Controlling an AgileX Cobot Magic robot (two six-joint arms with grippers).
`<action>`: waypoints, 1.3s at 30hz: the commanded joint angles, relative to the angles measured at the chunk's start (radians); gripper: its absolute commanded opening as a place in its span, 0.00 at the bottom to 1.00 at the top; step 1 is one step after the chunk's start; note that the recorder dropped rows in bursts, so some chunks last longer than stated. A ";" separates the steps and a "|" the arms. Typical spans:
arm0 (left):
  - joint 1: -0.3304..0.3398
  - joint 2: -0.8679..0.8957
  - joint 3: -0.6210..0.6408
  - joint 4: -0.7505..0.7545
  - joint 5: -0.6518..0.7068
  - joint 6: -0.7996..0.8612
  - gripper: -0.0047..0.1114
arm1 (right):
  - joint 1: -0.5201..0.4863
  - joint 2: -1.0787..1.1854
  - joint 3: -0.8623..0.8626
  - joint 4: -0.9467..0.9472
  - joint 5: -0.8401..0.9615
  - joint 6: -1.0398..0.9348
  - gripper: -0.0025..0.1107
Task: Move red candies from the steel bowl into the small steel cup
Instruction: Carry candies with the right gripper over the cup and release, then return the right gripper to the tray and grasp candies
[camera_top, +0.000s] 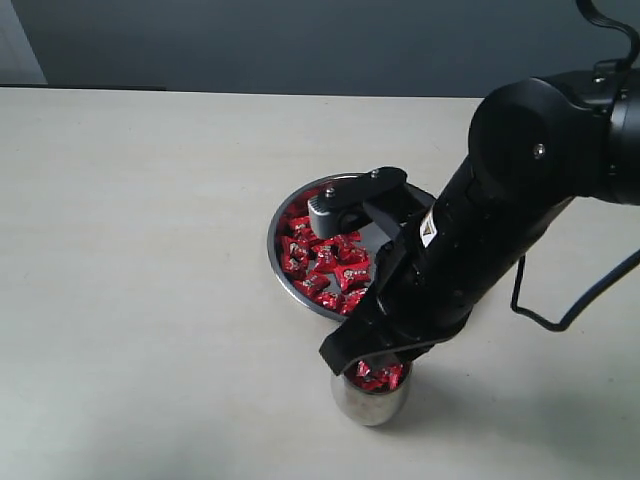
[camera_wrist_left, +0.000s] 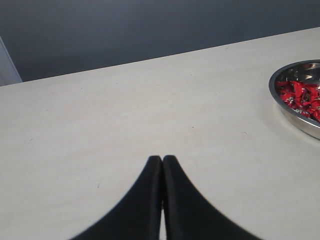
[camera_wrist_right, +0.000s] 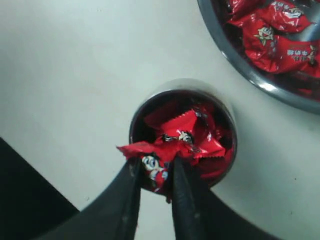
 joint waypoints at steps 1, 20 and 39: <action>-0.005 -0.004 -0.001 -0.003 -0.005 -0.006 0.04 | 0.004 -0.010 0.004 -0.011 0.003 -0.009 0.02; -0.005 -0.004 -0.001 -0.003 -0.005 -0.006 0.04 | 0.004 0.056 0.004 -0.032 -0.032 -0.009 0.24; -0.005 -0.004 -0.001 -0.003 -0.005 -0.006 0.04 | 0.001 0.077 -0.084 -0.410 -0.118 0.263 0.33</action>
